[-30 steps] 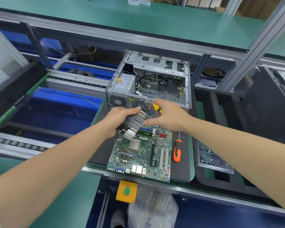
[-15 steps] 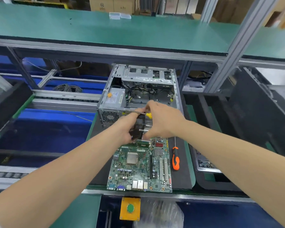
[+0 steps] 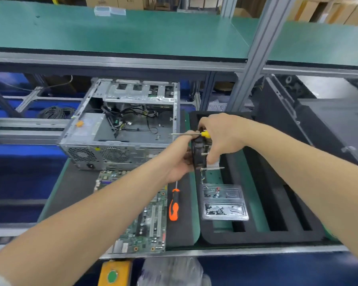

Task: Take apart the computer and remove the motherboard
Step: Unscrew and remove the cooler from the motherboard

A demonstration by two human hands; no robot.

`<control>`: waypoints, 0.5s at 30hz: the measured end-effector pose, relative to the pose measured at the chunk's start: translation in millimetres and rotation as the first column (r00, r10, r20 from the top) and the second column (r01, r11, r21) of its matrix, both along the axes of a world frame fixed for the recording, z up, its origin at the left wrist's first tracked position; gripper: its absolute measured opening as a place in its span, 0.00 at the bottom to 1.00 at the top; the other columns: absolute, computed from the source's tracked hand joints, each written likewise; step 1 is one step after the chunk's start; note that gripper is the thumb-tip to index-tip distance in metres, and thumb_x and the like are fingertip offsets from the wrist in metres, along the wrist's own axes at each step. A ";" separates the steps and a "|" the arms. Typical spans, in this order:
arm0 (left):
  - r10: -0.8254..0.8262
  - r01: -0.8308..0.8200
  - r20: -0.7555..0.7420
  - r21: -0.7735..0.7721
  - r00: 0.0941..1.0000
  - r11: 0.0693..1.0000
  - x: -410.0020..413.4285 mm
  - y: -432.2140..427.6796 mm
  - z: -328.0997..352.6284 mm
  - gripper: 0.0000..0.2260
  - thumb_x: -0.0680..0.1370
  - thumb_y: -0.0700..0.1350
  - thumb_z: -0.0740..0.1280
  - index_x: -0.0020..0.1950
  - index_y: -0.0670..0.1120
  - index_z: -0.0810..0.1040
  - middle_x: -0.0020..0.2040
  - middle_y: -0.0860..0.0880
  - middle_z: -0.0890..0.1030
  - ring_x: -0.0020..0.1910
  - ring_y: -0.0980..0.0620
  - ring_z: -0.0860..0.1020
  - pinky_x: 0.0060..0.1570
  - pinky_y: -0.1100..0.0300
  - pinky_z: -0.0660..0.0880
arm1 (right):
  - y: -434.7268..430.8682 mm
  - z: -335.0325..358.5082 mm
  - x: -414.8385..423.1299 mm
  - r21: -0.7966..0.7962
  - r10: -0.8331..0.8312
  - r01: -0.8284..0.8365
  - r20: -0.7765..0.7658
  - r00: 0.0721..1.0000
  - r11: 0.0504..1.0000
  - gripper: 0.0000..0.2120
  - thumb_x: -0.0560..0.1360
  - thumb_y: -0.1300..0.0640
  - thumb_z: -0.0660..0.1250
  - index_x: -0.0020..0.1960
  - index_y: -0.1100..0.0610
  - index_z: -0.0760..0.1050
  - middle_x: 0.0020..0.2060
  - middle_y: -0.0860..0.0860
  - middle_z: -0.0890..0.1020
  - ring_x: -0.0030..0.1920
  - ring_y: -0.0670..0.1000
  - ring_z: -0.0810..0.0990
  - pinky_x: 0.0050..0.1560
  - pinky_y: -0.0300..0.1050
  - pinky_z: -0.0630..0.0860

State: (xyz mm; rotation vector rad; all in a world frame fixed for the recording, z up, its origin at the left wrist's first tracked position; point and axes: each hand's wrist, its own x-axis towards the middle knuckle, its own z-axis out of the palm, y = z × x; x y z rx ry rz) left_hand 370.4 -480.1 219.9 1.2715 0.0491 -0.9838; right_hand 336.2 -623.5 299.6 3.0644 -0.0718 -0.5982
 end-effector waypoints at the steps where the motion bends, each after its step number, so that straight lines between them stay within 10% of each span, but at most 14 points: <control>1: 0.014 -0.015 -0.004 -0.023 1.000 1.000 -1.5 -17.0 -3.0 0.06 0.81 0.50 0.67 0.49 0.49 0.80 0.41 0.46 0.82 0.39 0.46 0.80 0.39 0.55 0.79 | -15.6 -4.0 -2.5 -0.003 -0.022 0.022 0.015 1.000 1.000 0.40 0.56 0.39 0.78 0.62 0.56 0.71 0.47 0.51 0.75 0.45 0.54 0.77 0.47 0.57 0.82; 9: 0.021 -0.018 0.076 -0.043 0.997 0.999 -1.8 -133.7 -32.2 0.10 0.85 0.46 0.62 0.47 0.48 0.80 0.36 0.50 0.83 0.34 0.52 0.78 0.37 0.59 0.71 | -124.1 -51.3 4.5 -0.009 -0.220 0.221 0.052 0.974 0.975 0.48 0.60 0.51 0.83 0.74 0.55 0.66 0.60 0.54 0.73 0.54 0.61 0.78 0.46 0.54 0.78; 15: -0.075 0.068 0.136 0.053 0.988 0.996 -4.0 -185.8 -75.3 0.08 0.84 0.33 0.61 0.60 0.39 0.77 0.51 0.42 0.79 0.48 0.47 0.77 0.51 0.55 0.75 | -167.8 -116.8 -7.2 -0.072 -0.338 0.347 0.113 0.934 0.935 0.33 0.69 0.58 0.72 0.70 0.44 0.65 0.59 0.50 0.72 0.48 0.60 0.76 0.38 0.49 0.69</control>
